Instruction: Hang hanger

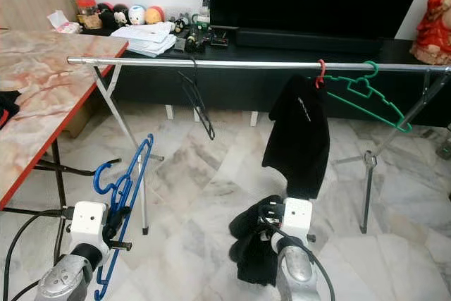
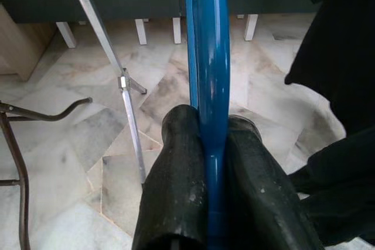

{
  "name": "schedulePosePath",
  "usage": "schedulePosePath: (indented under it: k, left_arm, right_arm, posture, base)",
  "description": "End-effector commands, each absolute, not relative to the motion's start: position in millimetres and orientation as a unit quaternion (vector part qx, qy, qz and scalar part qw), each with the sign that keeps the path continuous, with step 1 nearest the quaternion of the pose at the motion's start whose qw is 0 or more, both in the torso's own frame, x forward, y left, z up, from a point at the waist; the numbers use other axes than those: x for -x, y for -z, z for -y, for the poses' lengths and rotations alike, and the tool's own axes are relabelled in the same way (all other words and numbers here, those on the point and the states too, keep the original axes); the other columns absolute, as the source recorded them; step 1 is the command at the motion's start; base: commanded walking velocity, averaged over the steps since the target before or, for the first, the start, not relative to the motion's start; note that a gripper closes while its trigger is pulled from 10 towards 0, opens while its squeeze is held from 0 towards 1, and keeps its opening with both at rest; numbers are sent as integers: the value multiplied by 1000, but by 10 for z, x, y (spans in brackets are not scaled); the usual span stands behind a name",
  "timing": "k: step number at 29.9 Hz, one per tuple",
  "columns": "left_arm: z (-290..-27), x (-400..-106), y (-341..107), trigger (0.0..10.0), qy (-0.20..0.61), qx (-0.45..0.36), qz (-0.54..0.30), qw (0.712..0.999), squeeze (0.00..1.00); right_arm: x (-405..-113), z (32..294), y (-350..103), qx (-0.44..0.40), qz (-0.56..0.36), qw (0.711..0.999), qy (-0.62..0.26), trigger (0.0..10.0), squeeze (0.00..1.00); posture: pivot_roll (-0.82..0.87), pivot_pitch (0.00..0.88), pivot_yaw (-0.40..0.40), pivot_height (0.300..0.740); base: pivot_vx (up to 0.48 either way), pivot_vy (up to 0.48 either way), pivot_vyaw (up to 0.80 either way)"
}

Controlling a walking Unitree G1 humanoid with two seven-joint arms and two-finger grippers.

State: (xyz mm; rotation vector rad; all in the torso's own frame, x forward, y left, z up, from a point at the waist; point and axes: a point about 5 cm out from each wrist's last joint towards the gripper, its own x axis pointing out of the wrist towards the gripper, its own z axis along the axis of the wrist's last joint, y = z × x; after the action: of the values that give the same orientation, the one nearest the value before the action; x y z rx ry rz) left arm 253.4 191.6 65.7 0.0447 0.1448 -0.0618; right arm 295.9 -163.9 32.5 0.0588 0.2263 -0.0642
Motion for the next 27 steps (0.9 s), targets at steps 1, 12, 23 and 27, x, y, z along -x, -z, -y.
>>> schedulePosePath:
  k: [1, 12, 23, 27]
  left_arm:
    - [-1912, -2528, -645, 10000, 33, -25, -75, 996, 0]
    - [-1925, -2517, -647, 10000, 28, -24, -73, 997, 0]
    - [-1953, -2523, -668, 10000, 23, -26, -67, 997, 0]
    - [-1957, -2525, -675, 10000, 23, -27, -67, 997, 0]
  right_arm:
    - [-2978, 1655, -351, -32, -105, 993, 38, 10000, 0]
    - [-2985, 1662, -355, -31, -105, 993, 39, 10000, 0]
    - [-2994, 1647, -354, -31, -105, 993, 37, 10000, 0]
    - [-2997, 1644, -355, -31, -105, 993, 37, 10000, 0]
  posture:
    - [85, 71, 25, 740]
    - [90, 78, 22, 740]
    - [96, 80, 20, 740]
    - [96, 81, 20, 740]
  base:
    - [-259, 0, 0]
    - [-283, 0, 0]
    - [-288, 0, 0]
    - [-290, 0, 0]
